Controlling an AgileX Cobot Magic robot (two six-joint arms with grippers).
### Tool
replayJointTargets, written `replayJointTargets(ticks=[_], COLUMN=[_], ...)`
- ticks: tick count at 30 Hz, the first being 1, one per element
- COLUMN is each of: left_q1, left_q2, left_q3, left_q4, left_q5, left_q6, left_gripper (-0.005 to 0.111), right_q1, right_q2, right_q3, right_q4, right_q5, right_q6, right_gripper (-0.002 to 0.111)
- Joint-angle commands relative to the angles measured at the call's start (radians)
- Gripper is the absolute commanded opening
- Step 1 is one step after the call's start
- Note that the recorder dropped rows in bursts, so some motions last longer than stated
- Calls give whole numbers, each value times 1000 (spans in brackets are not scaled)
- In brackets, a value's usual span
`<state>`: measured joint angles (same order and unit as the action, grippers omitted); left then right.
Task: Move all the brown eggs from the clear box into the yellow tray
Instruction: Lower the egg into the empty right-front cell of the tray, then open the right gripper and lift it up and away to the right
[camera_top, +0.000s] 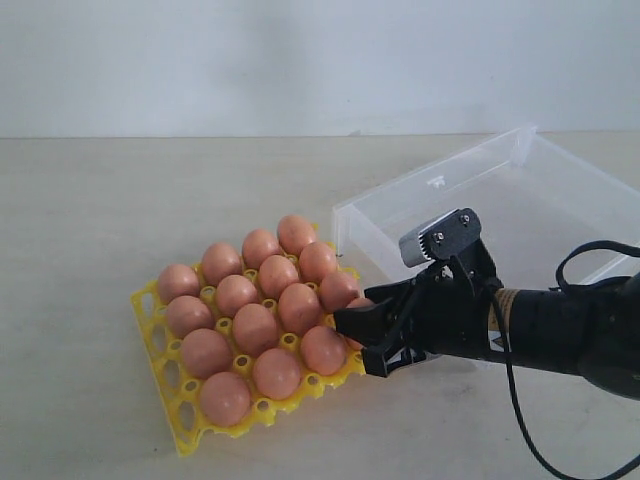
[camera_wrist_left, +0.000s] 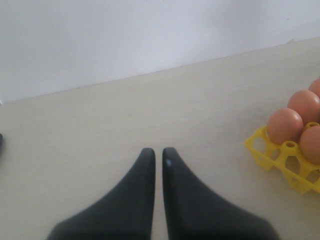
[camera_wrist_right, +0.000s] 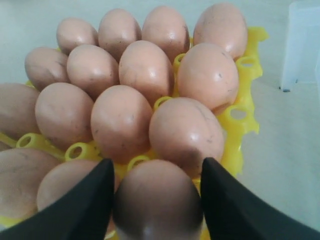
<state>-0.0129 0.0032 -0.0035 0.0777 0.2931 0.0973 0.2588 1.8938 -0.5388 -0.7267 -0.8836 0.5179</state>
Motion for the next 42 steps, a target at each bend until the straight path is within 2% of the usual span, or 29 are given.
replayJointTargets(ticks=[1, 9, 15, 19, 22, 23, 25, 29, 32, 35, 39, 42], left_q1=[-8, -8, -8, -8, -8, -8, -8, -8, -8, -8, -8, -8], left_q2=[-3, -3, -3, -3, -3, -3, -3, -3, -3, -3, -3, -3], left_q3=[3, 3, 3, 3, 3, 3, 3, 3, 3, 3, 3, 3], left_q4=[-2, -2, -2, -2, -2, -2, -2, -2, -2, -2, -2, -2], left_q5=[0, 0, 0, 0, 0, 0, 0, 0, 0, 0, 0, 0], left_q6=[-3, -3, -3, -3, -3, -3, -3, -3, -3, -3, -3, -3], left_gripper=[4, 4, 4, 4, 4, 4, 4, 4, 4, 4, 4, 4], right_q1=[1, 1, 1, 1, 1, 1, 1, 1, 1, 1, 1, 1], right_q2=[1, 1, -65, -168, -248, -283, -331, -427, -473, -519, -597, -675], right_q3=[-1, -1, -1, -8, -33, -54, -94, -229, -306, -351, -360, -360], right_q4=[-8, -3, 14, 142, 320, 381, 482, 632, 640, 640, 642, 646], right_q5=[-9, -14, -100, -106, -73, -28, 100, 479, 690, 807, 909, 997], right_q6=[-5, -5, -5, -76, -210, -281, -382, -666, -765, -783, -772, -677], right_gripper=[49, 50, 50, 50, 50, 48, 38, 0, 0, 0, 0, 0])
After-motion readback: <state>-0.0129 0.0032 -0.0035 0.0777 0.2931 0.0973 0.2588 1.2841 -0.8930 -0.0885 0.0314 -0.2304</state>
